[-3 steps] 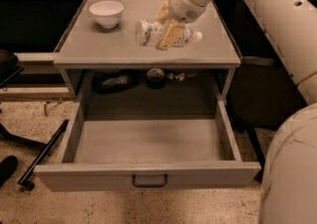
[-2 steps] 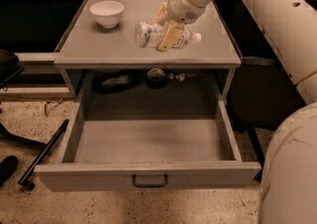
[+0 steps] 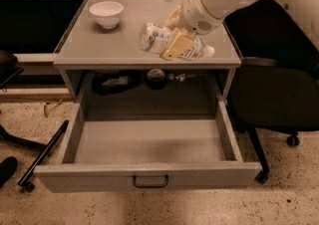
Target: Place blue plastic bottle into top drawer
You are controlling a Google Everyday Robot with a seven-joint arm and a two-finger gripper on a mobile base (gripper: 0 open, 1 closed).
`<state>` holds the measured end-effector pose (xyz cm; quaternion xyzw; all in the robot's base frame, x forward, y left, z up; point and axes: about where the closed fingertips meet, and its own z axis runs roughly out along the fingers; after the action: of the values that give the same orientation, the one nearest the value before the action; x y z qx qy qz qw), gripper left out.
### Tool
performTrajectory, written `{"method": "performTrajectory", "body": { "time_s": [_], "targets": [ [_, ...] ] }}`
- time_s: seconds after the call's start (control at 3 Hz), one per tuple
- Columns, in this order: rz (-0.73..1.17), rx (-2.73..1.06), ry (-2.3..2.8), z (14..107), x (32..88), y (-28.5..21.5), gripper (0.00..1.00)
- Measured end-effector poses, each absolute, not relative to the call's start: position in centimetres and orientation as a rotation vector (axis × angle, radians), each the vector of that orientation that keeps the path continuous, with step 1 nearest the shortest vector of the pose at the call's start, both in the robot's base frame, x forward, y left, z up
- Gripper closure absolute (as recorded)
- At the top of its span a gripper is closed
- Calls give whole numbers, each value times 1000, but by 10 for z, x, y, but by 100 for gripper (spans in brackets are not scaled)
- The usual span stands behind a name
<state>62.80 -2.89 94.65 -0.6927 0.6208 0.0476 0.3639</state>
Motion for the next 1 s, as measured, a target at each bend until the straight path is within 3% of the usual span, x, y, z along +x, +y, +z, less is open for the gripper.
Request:
{"method": "performTrajectory", "body": {
  "time_s": [0.33,0.67,1.0],
  "targets": [
    [158,-1647,1638,928,599,-21,100],
    [328,-1689,1681,836,577,14,100],
    [328,-1690,1680,836,577,14,100]
  ]
}}
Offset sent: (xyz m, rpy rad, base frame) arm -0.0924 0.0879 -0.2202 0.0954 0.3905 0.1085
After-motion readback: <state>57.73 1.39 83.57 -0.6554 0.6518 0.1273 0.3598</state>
